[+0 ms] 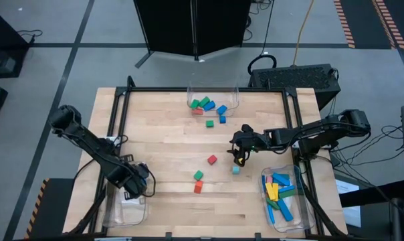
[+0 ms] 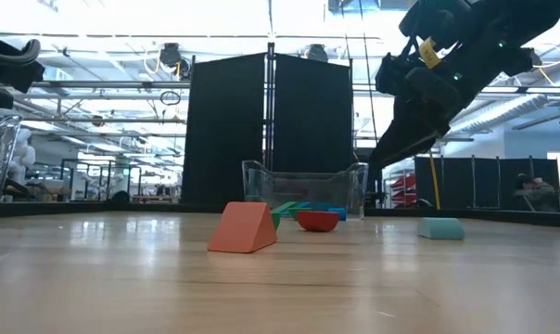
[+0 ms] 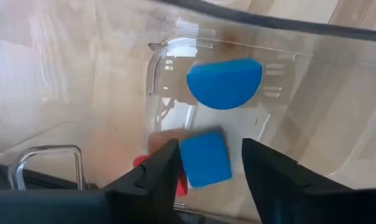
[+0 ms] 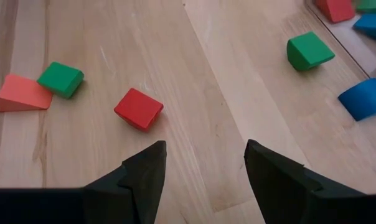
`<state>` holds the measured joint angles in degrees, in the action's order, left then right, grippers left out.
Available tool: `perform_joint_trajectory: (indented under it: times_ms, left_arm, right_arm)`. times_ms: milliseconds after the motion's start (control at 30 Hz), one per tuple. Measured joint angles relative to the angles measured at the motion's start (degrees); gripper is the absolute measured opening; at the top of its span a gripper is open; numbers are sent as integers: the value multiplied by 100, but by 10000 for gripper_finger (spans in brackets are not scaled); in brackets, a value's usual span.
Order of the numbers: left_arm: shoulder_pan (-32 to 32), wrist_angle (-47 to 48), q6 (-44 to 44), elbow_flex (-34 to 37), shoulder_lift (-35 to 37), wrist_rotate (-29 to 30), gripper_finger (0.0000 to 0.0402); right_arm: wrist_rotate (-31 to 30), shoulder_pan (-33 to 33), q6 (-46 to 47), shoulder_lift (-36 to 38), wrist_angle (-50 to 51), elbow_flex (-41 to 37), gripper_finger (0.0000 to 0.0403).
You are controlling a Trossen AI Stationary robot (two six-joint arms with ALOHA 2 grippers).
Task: Sort blocks by size
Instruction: Put the dark blue half circle block into the bottom left transparent bin
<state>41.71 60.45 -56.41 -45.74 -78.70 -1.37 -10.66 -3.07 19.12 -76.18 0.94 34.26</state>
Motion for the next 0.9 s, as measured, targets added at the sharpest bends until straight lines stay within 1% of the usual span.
perform_joint_trajectory:
  times_ms: [67,100,200,267,367,433,533,700,733,800,900]
  left_arm:
    - [0,62,20,-2,0,-21,187]
    - [-13,185,33,-25,0,-123,190]
    - [-48,711,150,-170,2,-428,193]
    - [-48,1085,145,-284,55,-413,193]
    - [-44,1515,155,-526,182,-149,194]
    - [-44,1783,171,-688,292,212,194]
    - [-48,2038,189,-967,496,991,194]
    - [-61,2214,97,-1253,855,2956,194]
    - [-82,2218,23,-1300,906,3261,194]
    - [-162,2217,-6,-1411,985,3637,194]
    - [-300,2220,-8,-1543,1029,3858,194]
  right_arm:
    - [-15,2,-2,-2,-86,0,210]
    - [-105,2,-23,-25,-171,2,210]
    - [-645,10,-285,-167,-429,2,210]
    - [-911,78,-549,-345,-642,4,210]
    - [-1034,292,-683,-670,-828,4,210]
    - [-1040,479,-695,-914,-1008,4,210]
    - [-1047,776,-653,-1241,-1184,2,210]
    - [-1064,1239,-60,-1580,-1672,2,210]
    - [-1063,1293,78,-1625,-1794,2,210]
    - [-1062,1366,388,-1727,-2065,4,210]
    - [-1053,1471,891,-1888,-2306,4,210]
